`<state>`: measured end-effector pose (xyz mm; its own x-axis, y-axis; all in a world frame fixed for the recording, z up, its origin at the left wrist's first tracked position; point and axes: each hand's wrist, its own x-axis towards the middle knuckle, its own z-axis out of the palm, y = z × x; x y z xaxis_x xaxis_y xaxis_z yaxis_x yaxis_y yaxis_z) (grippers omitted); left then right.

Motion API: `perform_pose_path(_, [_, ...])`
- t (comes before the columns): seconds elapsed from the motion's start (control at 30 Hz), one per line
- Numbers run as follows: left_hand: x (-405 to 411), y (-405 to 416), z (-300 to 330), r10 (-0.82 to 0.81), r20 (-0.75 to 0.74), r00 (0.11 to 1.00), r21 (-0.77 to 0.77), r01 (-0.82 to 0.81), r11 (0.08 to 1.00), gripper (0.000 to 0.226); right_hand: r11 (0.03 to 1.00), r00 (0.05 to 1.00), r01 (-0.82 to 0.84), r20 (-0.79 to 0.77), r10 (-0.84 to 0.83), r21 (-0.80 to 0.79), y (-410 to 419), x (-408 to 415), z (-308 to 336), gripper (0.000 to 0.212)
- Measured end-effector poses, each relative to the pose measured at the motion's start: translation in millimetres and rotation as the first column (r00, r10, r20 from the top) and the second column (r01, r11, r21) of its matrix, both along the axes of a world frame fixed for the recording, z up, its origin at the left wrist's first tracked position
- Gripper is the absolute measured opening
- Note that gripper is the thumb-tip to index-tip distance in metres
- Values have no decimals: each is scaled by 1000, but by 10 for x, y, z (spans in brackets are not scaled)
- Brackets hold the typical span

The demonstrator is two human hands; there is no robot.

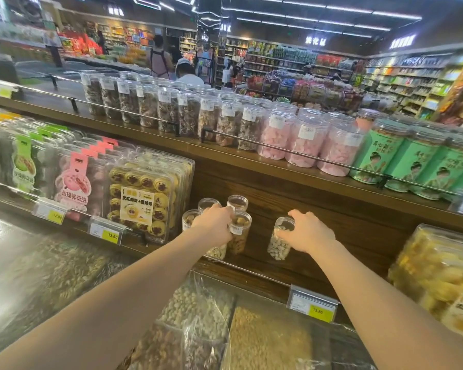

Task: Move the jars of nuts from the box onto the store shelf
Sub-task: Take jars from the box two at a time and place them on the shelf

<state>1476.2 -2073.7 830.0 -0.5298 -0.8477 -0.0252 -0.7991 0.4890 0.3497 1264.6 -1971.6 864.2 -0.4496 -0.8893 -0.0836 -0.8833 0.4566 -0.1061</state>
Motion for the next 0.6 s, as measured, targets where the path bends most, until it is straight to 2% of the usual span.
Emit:
perform_pose_path(0.2, [384, 400, 318, -25, -30, 999, -124, 21, 992, 46, 999, 999, -39, 22, 40, -5, 272, 177, 38, 68])
perform_pose_path(0.33, [808, 846, 380, -14, 6, 1000, -116, 14, 993, 46, 990, 990, -126, 69, 122, 63, 509, 481, 86, 58])
perform_pose_path(0.47, [1267, 1287, 441, -4, 79, 997, -103, 12, 995, 45, 974, 977, -203, 86, 195, 100, 769, 846, 157, 61])
perform_pose_path(0.6, [1793, 1662, 429, 75, 95, 993, -70, -69, 995, 49, 949, 954, -295, 83, 287, 107, 928, 1251, 228, 62])
